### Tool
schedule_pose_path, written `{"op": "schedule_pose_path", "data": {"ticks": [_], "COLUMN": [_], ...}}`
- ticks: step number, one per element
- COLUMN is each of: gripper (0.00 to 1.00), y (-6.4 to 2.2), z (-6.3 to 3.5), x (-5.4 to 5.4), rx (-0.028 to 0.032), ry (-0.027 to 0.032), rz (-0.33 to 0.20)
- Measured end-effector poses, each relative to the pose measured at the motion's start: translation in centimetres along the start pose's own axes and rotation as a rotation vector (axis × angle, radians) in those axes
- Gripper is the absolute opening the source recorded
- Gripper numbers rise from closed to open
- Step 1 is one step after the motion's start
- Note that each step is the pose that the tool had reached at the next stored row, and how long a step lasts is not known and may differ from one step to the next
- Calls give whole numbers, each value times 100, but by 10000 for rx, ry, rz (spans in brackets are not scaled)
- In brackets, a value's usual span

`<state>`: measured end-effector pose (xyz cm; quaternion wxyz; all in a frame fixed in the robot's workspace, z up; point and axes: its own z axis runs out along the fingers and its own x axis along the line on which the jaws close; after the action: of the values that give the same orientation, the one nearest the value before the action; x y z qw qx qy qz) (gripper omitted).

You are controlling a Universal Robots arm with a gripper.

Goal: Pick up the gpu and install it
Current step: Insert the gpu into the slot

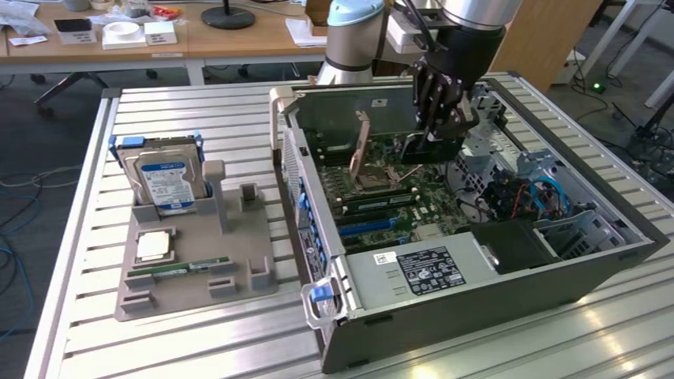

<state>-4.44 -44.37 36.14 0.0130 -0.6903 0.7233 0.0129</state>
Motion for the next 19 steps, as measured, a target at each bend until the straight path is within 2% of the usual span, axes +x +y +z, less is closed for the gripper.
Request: {"op": "schedule_pose_path", "data": {"ticks": [6, 19], "gripper": [27, 27], "y": [8, 22], "z": [37, 75], "x": [1, -6], "rx": [48, 85], "ry": [-3, -4], "rz": [-3, -3]}}
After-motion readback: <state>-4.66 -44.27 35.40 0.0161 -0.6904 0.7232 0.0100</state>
